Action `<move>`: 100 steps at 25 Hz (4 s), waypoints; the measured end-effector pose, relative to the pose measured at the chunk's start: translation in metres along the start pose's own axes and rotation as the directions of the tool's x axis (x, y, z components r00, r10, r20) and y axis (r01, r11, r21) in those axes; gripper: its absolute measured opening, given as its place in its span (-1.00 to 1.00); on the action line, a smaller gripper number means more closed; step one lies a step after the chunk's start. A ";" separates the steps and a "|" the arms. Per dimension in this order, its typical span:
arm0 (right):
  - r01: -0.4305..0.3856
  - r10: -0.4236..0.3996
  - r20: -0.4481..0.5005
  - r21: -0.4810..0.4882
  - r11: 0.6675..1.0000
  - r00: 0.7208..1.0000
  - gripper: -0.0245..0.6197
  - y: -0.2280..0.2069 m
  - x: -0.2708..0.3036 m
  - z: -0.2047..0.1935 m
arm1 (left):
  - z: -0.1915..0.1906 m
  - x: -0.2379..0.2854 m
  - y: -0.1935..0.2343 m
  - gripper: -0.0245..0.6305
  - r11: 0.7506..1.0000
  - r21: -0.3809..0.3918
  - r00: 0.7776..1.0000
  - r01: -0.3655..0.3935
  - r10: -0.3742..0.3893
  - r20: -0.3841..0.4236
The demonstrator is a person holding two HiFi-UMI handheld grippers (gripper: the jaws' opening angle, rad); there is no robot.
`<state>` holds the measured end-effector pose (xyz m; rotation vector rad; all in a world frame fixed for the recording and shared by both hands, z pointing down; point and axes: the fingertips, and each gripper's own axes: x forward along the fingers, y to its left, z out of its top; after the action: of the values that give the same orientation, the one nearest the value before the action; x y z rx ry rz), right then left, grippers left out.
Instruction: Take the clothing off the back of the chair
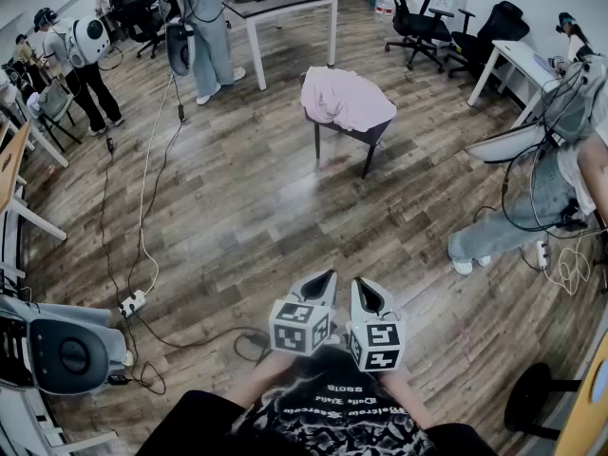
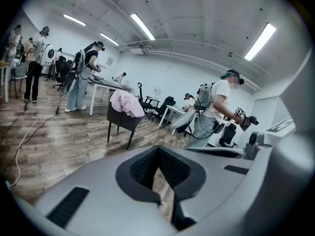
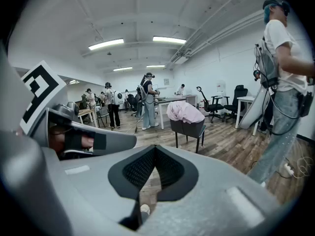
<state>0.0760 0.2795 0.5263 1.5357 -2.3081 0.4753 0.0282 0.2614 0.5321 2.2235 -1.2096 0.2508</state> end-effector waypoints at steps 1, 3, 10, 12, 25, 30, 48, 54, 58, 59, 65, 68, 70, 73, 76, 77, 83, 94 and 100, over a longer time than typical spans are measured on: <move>-0.001 0.001 -0.001 0.001 1.000 1.000 -0.92 0.001 0.001 0.000 | 0.000 0.000 0.001 -0.93 1.000 -0.002 1.000 -0.001 0.001 0.000; -0.001 0.001 -0.004 0.003 1.000 1.000 -0.92 0.001 0.003 -0.001 | 0.000 0.001 0.003 -0.93 1.000 -0.003 1.000 0.000 0.000 0.000; 0.001 -0.001 -0.009 0.010 1.000 1.000 -0.92 0.003 0.017 0.001 | 0.004 0.004 0.017 -0.93 1.000 -0.014 1.000 -0.004 0.004 -0.004; -0.002 0.002 0.000 0.038 0.999 1.000 -0.92 0.000 0.022 0.004 | 0.006 0.007 0.019 -0.93 1.000 -0.017 1.000 -0.001 0.001 -0.008; -0.020 0.021 -0.011 0.081 0.997 1.000 -0.92 -0.003 0.071 0.035 | 0.036 0.034 0.066 -0.93 0.999 -0.037 0.999 -0.019 0.017 -0.051; 0.001 0.001 -0.023 0.087 0.996 1.000 -0.92 -0.015 0.093 0.045 | 0.052 0.054 0.078 -0.93 0.999 -0.033 0.998 -0.001 -0.001 -0.055; 0.099 -0.098 -0.017 0.133 0.986 0.995 -0.92 -0.021 0.164 0.073 | 0.099 0.093 0.137 -0.93 0.998 0.003 0.994 0.069 -0.069 -0.082; 0.106 -0.105 -0.019 0.139 0.985 0.994 -0.92 -0.021 0.176 0.079 | 0.107 0.099 0.143 -0.93 0.997 0.012 0.994 0.079 -0.078 -0.080; 0.094 -0.089 -0.038 0.138 0.986 0.995 -0.92 -0.013 0.183 0.078 | 0.107 0.100 0.150 -0.93 0.997 0.006 0.993 0.074 -0.074 -0.089; 0.091 -0.086 -0.041 0.137 0.986 0.995 -0.92 -0.012 0.186 0.079 | 0.108 0.101 0.153 -0.93 0.997 0.002 0.993 0.072 -0.071 -0.090; 0.085 -0.078 -0.053 0.137 0.987 0.996 -0.92 -0.017 0.197 0.075 | 0.108 0.110 0.161 -0.93 0.998 -0.002 0.994 0.057 -0.057 -0.098; 0.073 -0.067 -0.052 0.136 0.988 0.996 -0.92 -0.022 0.205 0.078 | 0.113 0.116 0.164 -0.93 0.999 -0.001 0.994 0.046 -0.046 -0.094; 0.064 -0.058 -0.051 0.131 0.989 0.997 -0.92 -0.025 0.212 0.083 | 0.118 0.121 0.168 -0.93 0.999 -0.002 0.995 0.038 -0.038 -0.090; 0.055 -0.049 -0.050 0.127 0.990 0.998 -0.92 -0.032 0.221 0.091 | 0.126 0.129 0.172 -0.93 0.999 -0.013 0.996 0.029 -0.030 -0.089; 0.047 -0.041 -0.052 0.130 0.990 0.998 -0.92 -0.044 0.229 0.097 | 0.132 0.141 0.173 -0.93 0.999 -0.026 0.995 0.022 -0.024 -0.094; 0.043 -0.037 -0.053 0.130 0.991 0.998 -0.92 -0.048 0.231 0.097 | 0.133 0.145 0.173 -0.93 0.999 -0.029 0.995 0.016 -0.019 -0.096; 0.024 -0.015 -0.064 0.138 0.990 0.998 -0.92 -0.079 0.254 0.106 | 0.140 0.176 0.174 -0.93 0.999 -0.046 0.993 -0.016 0.010 -0.116; -0.033 0.049 -0.084 0.178 0.984 0.995 -0.92 -0.133 0.298 0.126 | 0.171 0.236 0.174 -0.93 0.996 -0.086 0.994 -0.036 0.027 -0.103; -0.050 0.065 -0.075 0.188 0.981 0.995 -0.92 -0.162 0.318 0.141 | 0.188 0.268 0.174 -0.93 0.993 -0.101 0.993 -0.056 0.044 -0.113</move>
<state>0.0969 -0.1027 0.5571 1.5040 -2.3059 0.7739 0.0181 -0.1075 0.5644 2.0646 -1.1925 0.3195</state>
